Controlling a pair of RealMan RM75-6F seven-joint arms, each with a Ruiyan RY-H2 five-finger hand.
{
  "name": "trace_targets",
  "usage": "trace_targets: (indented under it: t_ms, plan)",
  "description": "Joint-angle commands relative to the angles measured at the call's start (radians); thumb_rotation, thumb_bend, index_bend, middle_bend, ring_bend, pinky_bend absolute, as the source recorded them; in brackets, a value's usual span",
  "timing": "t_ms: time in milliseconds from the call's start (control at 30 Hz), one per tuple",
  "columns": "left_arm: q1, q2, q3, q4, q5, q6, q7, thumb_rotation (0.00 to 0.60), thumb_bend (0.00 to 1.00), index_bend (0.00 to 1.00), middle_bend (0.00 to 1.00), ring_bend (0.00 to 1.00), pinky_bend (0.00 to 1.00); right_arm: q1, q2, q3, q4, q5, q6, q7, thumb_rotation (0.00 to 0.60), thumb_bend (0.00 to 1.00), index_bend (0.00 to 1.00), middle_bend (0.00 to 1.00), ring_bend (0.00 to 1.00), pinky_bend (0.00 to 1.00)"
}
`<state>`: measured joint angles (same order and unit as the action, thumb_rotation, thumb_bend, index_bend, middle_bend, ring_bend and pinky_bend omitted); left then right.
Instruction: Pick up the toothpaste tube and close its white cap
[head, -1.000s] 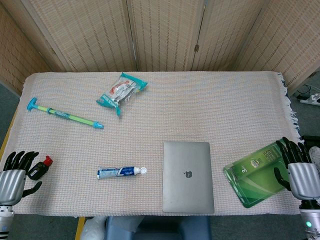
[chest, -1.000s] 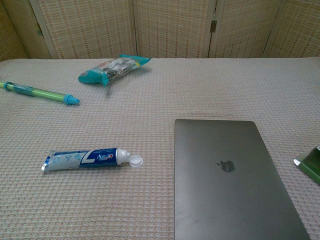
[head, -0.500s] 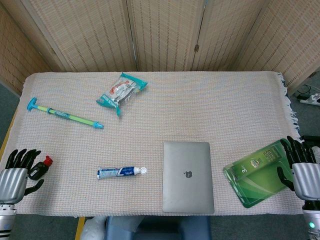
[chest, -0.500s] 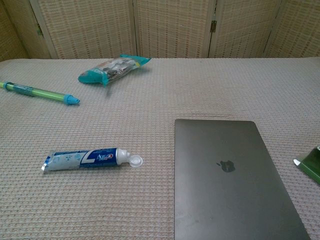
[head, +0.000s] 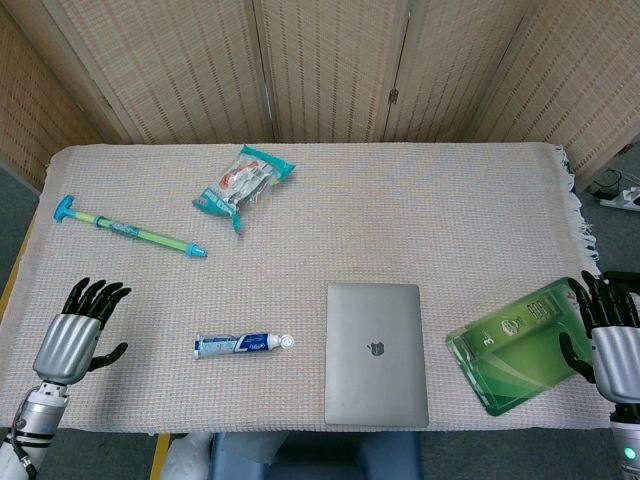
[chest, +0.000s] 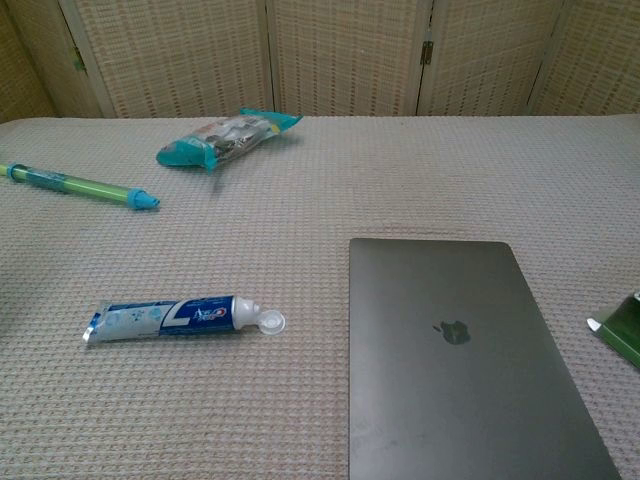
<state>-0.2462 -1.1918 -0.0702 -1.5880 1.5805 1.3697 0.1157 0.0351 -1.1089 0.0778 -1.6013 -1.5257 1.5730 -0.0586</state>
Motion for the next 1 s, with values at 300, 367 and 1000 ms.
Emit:
trace_targets:
  t_ms: [300, 367, 1000]
  plan:
    - [-0.147, -0.084, 0.006, -0.001, 0.072, -0.158, 0.029, 0.6, 0.26, 0.17, 0.17, 0.12, 0.0, 0.01, 0.009, 0.005, -0.015, 0.003, -0.017, 0.005, 0.6, 0.48, 0.0, 0.04, 0.07, 0.05]
    - [-0.173, -0.106, 0.013, 0.005, 0.084, -0.19, 0.041, 0.6, 0.25, 0.16, 0.17, 0.12, 0.0, 0.012, 0.01, 0.006, -0.017, 0.004, -0.021, 0.001, 0.6, 0.48, 0.0, 0.04, 0.07, 0.05]
    - [-0.272, -0.355, 0.003, 0.14, -0.034, -0.328, 0.339, 0.6, 0.25, 0.1, 0.15, 0.1, 0.0, 0.017, 0.004, 0.004, -0.012, 0.01, -0.035, 0.011, 0.6, 0.48, 0.0, 0.04, 0.07, 0.05]
